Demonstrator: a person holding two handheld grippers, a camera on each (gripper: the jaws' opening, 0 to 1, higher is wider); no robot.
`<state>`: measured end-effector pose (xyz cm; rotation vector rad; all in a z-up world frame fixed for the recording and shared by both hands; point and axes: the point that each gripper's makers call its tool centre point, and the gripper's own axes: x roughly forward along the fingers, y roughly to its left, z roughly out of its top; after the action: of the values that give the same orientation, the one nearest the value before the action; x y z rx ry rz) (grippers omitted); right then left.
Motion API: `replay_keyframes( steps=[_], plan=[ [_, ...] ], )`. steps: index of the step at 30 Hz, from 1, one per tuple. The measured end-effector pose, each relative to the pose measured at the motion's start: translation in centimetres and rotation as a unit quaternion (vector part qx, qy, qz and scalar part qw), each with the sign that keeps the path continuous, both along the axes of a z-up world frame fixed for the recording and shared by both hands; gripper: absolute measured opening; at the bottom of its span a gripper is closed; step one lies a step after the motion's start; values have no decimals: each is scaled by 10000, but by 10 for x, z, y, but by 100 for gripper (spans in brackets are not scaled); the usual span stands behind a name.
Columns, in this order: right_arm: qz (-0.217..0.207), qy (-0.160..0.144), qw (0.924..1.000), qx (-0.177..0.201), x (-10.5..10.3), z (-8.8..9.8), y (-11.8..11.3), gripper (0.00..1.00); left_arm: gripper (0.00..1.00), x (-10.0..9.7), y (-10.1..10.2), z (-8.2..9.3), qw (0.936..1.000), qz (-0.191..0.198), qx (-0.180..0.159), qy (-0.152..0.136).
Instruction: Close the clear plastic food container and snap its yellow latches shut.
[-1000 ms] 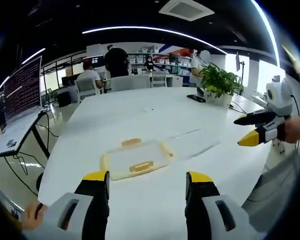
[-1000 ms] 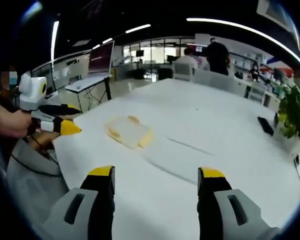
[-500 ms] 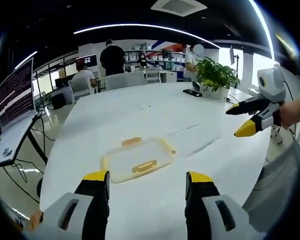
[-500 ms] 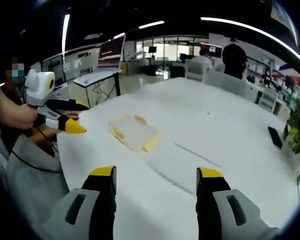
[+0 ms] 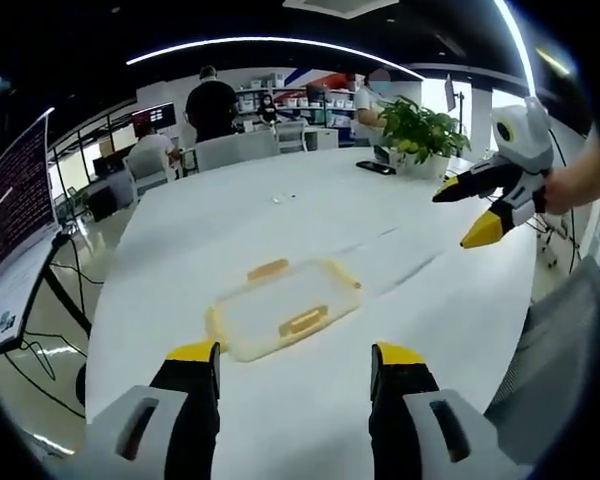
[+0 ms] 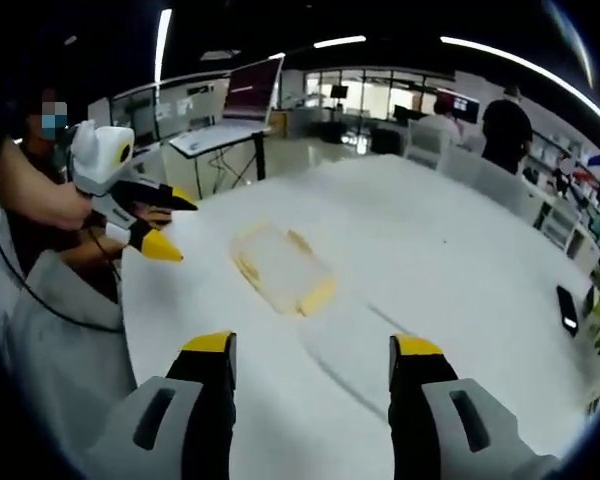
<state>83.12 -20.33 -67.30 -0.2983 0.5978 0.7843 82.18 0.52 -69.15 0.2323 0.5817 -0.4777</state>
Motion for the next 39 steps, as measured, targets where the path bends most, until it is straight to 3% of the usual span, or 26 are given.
replay_keyframes(
  steps=[8, 13, 17, 27, 30, 32, 39],
  plan=[
    [338, 156, 9992, -118, 2, -10, 12, 56, 55, 12, 13, -3, 10000, 18, 57, 72],
    [566, 243, 9979, -178, 6, -15, 18, 53, 55, 13, 7, -12, 9982, -500, 190, 273],
    [616, 298, 9975, -200, 13, -15, 20, 53, 55, 17, 8, -15, 9965, -682, 395, 269],
    [830, 290, 9957, -302, 27, -17, 27, 53, 55, 29, 16, -20, 9938, -946, 421, 406],
    [994, 275, 9940, -363, 32, -17, 32, 53, 55, 31, 18, -22, 9908, -1156, 478, 521],
    [1049, 299, 9934, -359, 34, -17, 34, 53, 55, 36, 23, -23, 9863, -1361, 812, 461],
    [1356, 423, 9892, -369, 45, -18, 47, 53, 55, 48, 19, -22, 9780, -1784, 961, 493]
  ],
)
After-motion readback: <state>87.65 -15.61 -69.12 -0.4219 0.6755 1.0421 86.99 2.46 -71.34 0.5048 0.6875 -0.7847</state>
